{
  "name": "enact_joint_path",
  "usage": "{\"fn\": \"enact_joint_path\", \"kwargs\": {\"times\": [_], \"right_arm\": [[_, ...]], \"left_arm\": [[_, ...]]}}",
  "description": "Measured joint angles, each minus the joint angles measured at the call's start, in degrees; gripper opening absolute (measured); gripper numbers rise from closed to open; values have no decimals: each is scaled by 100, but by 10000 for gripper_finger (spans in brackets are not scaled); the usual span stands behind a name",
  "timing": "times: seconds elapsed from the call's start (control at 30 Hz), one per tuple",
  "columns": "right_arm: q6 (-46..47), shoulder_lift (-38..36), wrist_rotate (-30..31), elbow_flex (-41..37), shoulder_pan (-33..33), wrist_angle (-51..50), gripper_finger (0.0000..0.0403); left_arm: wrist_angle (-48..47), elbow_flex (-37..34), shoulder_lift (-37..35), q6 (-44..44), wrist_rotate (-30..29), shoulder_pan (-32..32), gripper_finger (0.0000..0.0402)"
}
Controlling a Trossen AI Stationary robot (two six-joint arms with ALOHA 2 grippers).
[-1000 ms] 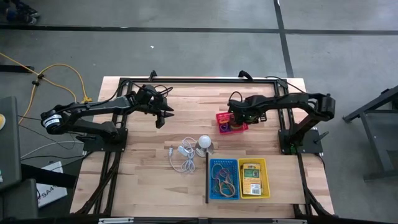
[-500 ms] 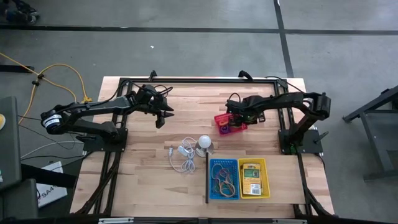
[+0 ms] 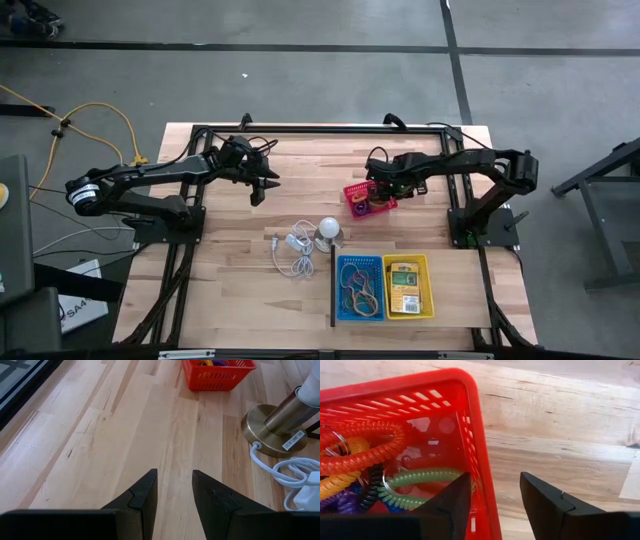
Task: Pick & Place Office Desk Supplies
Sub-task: Put the red bin with the coil keychains on the shelf
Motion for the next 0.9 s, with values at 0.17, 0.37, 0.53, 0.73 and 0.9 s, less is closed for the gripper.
{"fn": "enact_joint_path", "kwargs": {"times": [0.17, 0.37, 0.53, 0.73, 0.9], "right_arm": [[-32, 0, -70, 0, -2, -2, 129], [-139, 0, -73, 0, 0, -2, 93], [-149, 0, -40, 0, 0, -2, 58], [-153, -5, 19, 1, -2, 3, 15], [-152, -13, 17, 4, 0, 14, 5]], "left_arm": [[1, 0, 0, -1, 0, 2, 118], [1, 0, 0, 1, 0, 2, 118], [-1, 0, 0, -1, 0, 0, 118], [1, 0, 0, -1, 0, 0, 118], [1, 0, 0, 0, 0, 0, 118]]}}
